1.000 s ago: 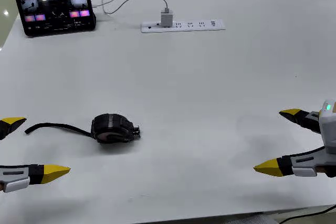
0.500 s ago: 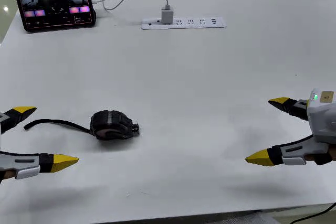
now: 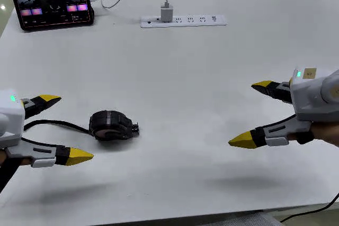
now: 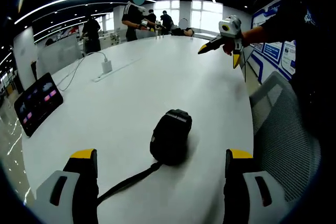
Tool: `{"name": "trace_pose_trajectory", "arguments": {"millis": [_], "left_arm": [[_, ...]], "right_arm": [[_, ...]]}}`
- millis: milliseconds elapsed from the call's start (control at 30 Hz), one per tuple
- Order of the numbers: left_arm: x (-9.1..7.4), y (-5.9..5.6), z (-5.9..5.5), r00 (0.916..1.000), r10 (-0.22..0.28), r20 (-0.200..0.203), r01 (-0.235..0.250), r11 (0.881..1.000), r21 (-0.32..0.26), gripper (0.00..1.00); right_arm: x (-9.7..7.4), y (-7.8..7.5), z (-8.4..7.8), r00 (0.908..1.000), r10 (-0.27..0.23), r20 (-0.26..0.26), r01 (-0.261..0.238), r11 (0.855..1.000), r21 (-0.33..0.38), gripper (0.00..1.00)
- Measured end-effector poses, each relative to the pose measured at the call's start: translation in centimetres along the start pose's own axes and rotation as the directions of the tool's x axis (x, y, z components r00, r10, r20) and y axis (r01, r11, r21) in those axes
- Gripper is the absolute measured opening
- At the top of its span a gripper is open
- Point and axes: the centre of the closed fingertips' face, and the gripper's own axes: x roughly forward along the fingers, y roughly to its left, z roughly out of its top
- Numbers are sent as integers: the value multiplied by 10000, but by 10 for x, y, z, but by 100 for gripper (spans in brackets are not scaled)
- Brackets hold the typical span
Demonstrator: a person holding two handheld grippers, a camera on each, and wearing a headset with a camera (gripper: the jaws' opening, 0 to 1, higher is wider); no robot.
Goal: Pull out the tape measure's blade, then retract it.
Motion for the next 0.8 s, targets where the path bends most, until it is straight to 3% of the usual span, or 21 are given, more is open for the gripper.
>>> {"name": "trace_pose_trajectory", "arguments": {"millis": [233,333,467,800], "left_arm": [[11,-1,7,9988,-414,-273,429,9975,567,97],[16,-6,6,9952,-718,-658,781,9920,990,96],[23,-10,6,9880,-1026,-1152,1220,9767,1768,94],[39,-13,11,9746,-1290,-1833,1716,9555,2399,92]], "right_arm": [[20,5,6,9992,368,-183,-378,9977,-563,99],[28,9,12,9983,581,-96,-587,9952,-784,99],[36,13,20,9969,781,-51,-782,9909,-1098,99],[58,27,31,9912,1314,-149,-1321,9778,-1628,99]]}}
